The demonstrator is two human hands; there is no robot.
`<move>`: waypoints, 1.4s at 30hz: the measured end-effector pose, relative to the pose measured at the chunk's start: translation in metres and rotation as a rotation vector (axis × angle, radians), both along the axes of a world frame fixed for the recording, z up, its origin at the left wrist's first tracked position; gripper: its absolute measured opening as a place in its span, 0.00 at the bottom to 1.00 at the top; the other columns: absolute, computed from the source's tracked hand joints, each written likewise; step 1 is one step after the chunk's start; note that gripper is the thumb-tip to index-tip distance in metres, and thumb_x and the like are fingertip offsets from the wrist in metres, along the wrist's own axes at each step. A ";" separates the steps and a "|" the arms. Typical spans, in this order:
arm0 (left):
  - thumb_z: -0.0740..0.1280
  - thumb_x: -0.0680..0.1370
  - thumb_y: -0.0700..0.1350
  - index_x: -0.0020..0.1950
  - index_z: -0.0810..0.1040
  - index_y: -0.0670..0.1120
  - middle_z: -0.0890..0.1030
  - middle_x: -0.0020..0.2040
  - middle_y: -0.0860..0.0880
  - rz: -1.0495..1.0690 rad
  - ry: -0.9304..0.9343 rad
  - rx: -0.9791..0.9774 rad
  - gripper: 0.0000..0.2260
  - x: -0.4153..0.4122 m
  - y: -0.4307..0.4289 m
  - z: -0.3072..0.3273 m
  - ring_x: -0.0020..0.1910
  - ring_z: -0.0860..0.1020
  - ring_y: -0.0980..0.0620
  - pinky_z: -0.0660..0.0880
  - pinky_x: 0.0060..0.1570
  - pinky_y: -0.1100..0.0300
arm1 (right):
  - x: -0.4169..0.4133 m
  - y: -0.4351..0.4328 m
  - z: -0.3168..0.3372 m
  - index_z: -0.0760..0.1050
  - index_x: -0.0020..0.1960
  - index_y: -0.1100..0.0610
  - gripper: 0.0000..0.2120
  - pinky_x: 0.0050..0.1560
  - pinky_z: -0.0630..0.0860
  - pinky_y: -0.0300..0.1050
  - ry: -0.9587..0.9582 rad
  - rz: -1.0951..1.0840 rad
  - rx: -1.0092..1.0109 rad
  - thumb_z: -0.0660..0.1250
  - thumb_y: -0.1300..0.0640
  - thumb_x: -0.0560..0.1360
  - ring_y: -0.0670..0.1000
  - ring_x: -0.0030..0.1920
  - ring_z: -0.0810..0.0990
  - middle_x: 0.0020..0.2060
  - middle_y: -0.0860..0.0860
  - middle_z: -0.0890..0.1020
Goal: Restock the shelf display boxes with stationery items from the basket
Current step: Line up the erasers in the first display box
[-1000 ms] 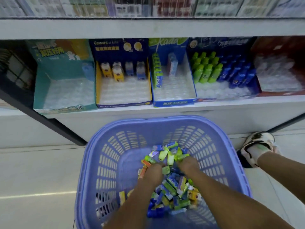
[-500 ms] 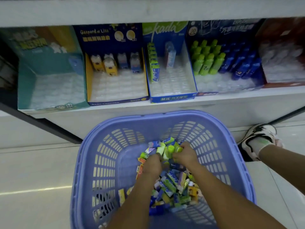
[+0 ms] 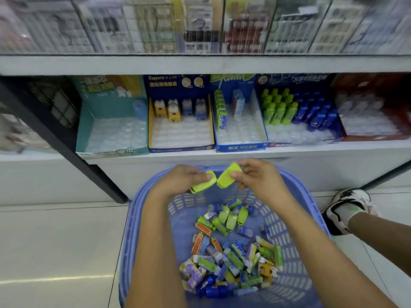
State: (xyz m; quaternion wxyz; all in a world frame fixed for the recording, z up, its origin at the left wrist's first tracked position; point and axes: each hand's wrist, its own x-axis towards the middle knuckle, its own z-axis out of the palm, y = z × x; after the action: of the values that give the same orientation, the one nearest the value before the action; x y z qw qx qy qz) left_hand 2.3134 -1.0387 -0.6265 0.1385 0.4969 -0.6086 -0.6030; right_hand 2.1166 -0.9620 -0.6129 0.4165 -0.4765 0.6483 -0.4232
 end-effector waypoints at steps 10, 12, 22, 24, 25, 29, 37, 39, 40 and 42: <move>0.68 0.76 0.44 0.43 0.79 0.46 0.80 0.30 0.55 0.373 0.379 -0.173 0.03 0.006 -0.006 0.055 0.29 0.76 0.61 0.74 0.34 0.66 | -0.029 -0.075 0.086 0.77 0.53 0.58 0.12 0.38 0.72 0.26 0.463 -0.230 -0.396 0.73 0.60 0.70 0.45 0.37 0.76 0.41 0.50 0.80; 0.68 0.76 0.43 0.44 0.78 0.46 0.81 0.34 0.53 0.388 0.381 -0.189 0.02 -0.006 -0.006 0.053 0.31 0.77 0.60 0.75 0.37 0.63 | -0.043 -0.081 0.090 0.78 0.55 0.60 0.13 0.40 0.73 0.28 0.543 -0.225 -0.379 0.71 0.62 0.71 0.46 0.38 0.77 0.42 0.51 0.81; 0.67 0.77 0.41 0.52 0.76 0.48 0.81 0.48 0.44 0.286 0.420 -0.188 0.05 -0.088 0.017 0.052 0.44 0.80 0.51 0.77 0.42 0.63 | -0.124 -0.061 0.073 0.78 0.56 0.59 0.13 0.42 0.75 0.30 0.575 -0.236 -0.323 0.70 0.65 0.72 0.41 0.36 0.76 0.41 0.51 0.79; 0.66 0.78 0.42 0.50 0.75 0.51 0.82 0.49 0.42 0.301 0.423 -0.156 0.04 -0.099 0.022 0.048 0.46 0.82 0.45 0.79 0.45 0.54 | -0.127 -0.062 0.073 0.78 0.57 0.60 0.14 0.40 0.72 0.23 0.596 -0.200 -0.334 0.70 0.66 0.71 0.39 0.35 0.76 0.40 0.52 0.79; 0.65 0.78 0.42 0.49 0.74 0.52 0.82 0.48 0.41 0.320 0.421 -0.146 0.04 -0.102 0.024 0.045 0.47 0.82 0.42 0.79 0.46 0.51 | -0.128 -0.063 0.074 0.78 0.56 0.59 0.14 0.40 0.72 0.22 0.581 -0.198 -0.345 0.70 0.66 0.71 0.37 0.35 0.76 0.40 0.51 0.79; 0.66 0.77 0.39 0.49 0.74 0.52 0.82 0.45 0.46 0.412 0.405 -0.166 0.07 -0.103 0.022 0.039 0.44 0.82 0.46 0.79 0.48 0.49 | -0.119 -0.069 0.081 0.77 0.54 0.52 0.12 0.39 0.76 0.29 0.445 -0.194 -0.396 0.70 0.62 0.72 0.35 0.36 0.77 0.41 0.47 0.80; 0.69 0.76 0.40 0.49 0.79 0.47 0.81 0.41 0.52 0.586 0.307 -0.361 0.04 -0.043 0.000 0.057 0.41 0.79 0.54 0.76 0.46 0.60 | -0.033 -0.096 0.095 0.77 0.49 0.54 0.09 0.47 0.77 0.38 0.178 -0.021 -0.445 0.72 0.62 0.71 0.46 0.43 0.81 0.41 0.46 0.82; 0.69 0.76 0.43 0.50 0.78 0.46 0.81 0.41 0.50 0.673 0.183 -0.480 0.04 -0.015 -0.006 0.061 0.42 0.78 0.52 0.74 0.45 0.58 | 0.000 -0.110 0.096 0.78 0.49 0.56 0.08 0.51 0.78 0.42 0.167 0.037 -0.440 0.71 0.62 0.71 0.48 0.45 0.82 0.42 0.48 0.83; 0.68 0.76 0.45 0.51 0.78 0.45 0.80 0.42 0.49 0.728 0.121 -0.530 0.06 0.000 -0.009 0.062 0.42 0.78 0.50 0.73 0.44 0.58 | 0.017 -0.119 0.096 0.78 0.51 0.59 0.08 0.53 0.78 0.46 0.175 0.066 -0.427 0.71 0.62 0.72 0.51 0.47 0.82 0.45 0.53 0.83; 0.67 0.77 0.48 0.53 0.78 0.44 0.80 0.43 0.47 0.850 0.009 -0.607 0.10 0.030 -0.012 0.063 0.42 0.77 0.48 0.69 0.42 0.57 | 0.053 -0.139 0.095 0.77 0.55 0.64 0.13 0.56 0.76 0.50 0.245 0.125 -0.378 0.71 0.60 0.73 0.56 0.51 0.81 0.50 0.59 0.82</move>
State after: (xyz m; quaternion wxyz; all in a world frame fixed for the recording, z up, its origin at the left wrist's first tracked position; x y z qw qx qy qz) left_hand 2.3432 -1.0507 -0.5631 0.5116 0.6349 -0.4998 -0.2923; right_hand 2.1699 -1.1009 -0.5179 0.2633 -0.6332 0.5725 -0.4494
